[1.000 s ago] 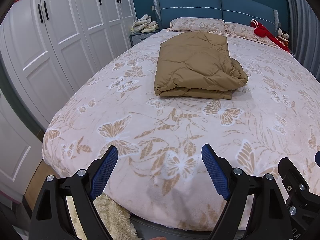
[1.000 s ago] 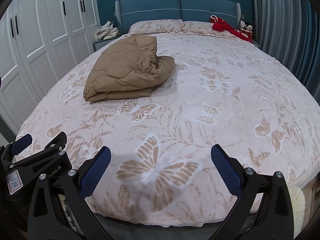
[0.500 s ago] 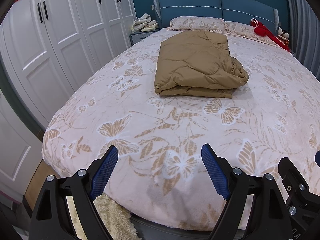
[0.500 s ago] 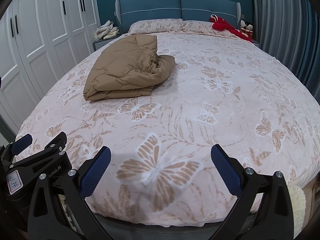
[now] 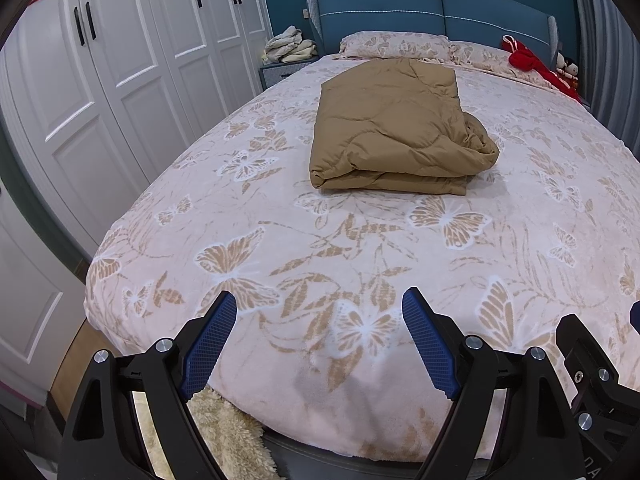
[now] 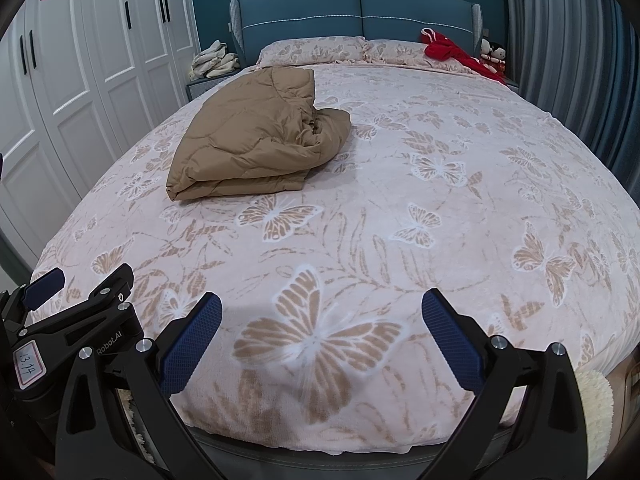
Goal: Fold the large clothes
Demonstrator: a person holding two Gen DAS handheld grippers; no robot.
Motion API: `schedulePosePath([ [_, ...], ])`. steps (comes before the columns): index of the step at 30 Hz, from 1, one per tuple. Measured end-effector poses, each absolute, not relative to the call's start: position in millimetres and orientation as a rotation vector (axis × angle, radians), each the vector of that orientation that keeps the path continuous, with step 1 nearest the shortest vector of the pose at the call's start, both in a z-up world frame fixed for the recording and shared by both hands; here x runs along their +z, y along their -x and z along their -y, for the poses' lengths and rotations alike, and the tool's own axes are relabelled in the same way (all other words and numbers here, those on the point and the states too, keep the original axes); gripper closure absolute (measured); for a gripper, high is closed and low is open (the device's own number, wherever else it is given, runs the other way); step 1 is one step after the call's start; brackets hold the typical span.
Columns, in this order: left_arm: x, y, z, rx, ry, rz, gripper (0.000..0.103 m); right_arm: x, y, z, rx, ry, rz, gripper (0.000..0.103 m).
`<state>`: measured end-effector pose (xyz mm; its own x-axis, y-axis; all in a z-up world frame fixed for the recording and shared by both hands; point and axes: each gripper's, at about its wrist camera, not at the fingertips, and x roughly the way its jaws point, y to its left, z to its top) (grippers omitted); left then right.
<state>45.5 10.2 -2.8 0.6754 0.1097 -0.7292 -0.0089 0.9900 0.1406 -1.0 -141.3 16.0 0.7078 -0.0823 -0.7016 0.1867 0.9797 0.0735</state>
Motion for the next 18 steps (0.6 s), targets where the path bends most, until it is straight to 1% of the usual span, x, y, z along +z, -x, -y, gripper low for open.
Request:
schedulePosePath([
  [18, -7.6, -48.3, -15.1, 0.073, -0.130, -0.838, 0.022, 13.6, -0.1, 137.8, -0.151, -0.145, -0.774, 0.005],
])
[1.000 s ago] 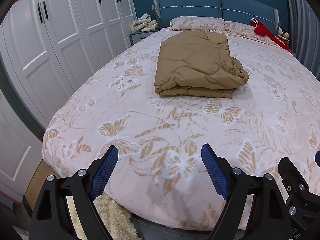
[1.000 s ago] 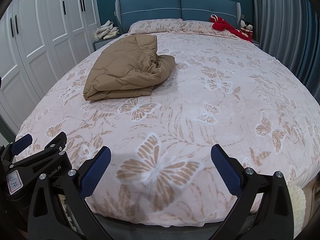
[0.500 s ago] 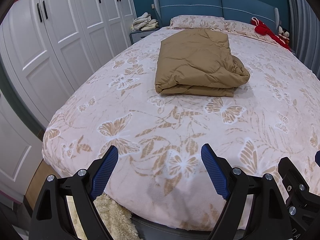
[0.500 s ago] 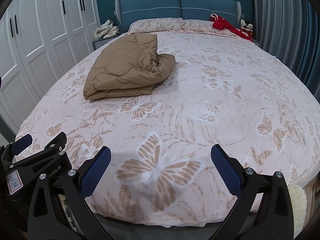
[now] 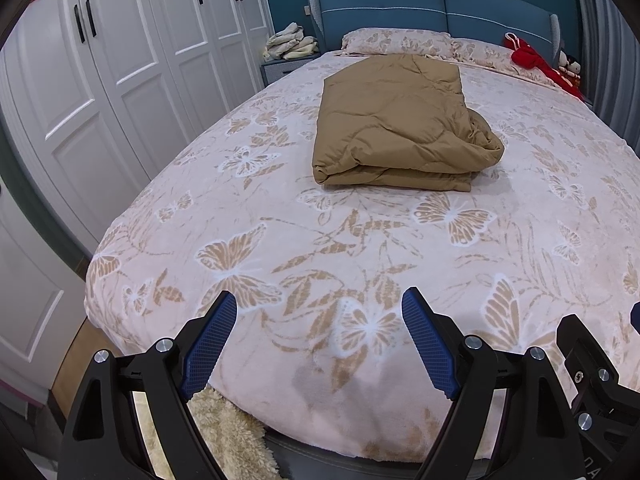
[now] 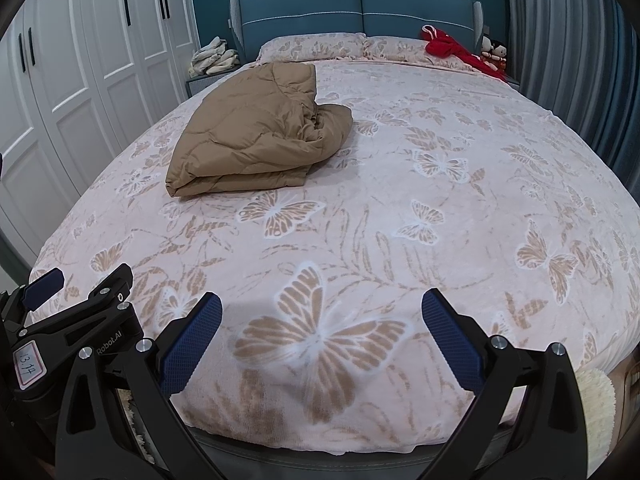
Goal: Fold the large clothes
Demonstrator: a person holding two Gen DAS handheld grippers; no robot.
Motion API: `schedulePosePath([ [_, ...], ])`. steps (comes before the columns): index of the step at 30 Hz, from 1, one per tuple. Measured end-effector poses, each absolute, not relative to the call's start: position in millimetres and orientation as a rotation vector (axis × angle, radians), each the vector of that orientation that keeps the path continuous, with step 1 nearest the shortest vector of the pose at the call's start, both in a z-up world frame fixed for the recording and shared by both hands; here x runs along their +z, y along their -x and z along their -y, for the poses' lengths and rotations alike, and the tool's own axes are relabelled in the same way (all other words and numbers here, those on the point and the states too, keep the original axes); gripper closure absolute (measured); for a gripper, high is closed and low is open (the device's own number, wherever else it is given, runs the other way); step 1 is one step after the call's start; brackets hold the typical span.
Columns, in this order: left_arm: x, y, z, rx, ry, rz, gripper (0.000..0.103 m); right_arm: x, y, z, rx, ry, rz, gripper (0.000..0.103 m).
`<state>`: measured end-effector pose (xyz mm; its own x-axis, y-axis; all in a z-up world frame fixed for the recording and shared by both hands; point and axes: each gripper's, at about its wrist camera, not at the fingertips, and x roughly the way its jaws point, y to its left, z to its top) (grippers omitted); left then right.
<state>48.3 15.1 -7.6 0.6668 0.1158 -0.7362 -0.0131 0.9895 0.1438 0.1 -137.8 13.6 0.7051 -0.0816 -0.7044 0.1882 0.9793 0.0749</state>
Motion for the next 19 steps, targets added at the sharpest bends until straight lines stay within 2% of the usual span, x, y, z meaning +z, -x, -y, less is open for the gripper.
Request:
schedulePosePath([
  [6, -9, -49, -16, 0.065, -0.131, -0.835, 0.027, 13, 0, 137, -0.151, -0.146, -0.776, 0.005],
  [19, -18, -57, -11, 0.077, -0.129, -0.847, 0.030, 1, -2, 135, -0.152, -0.145, -0.791, 0.005],
])
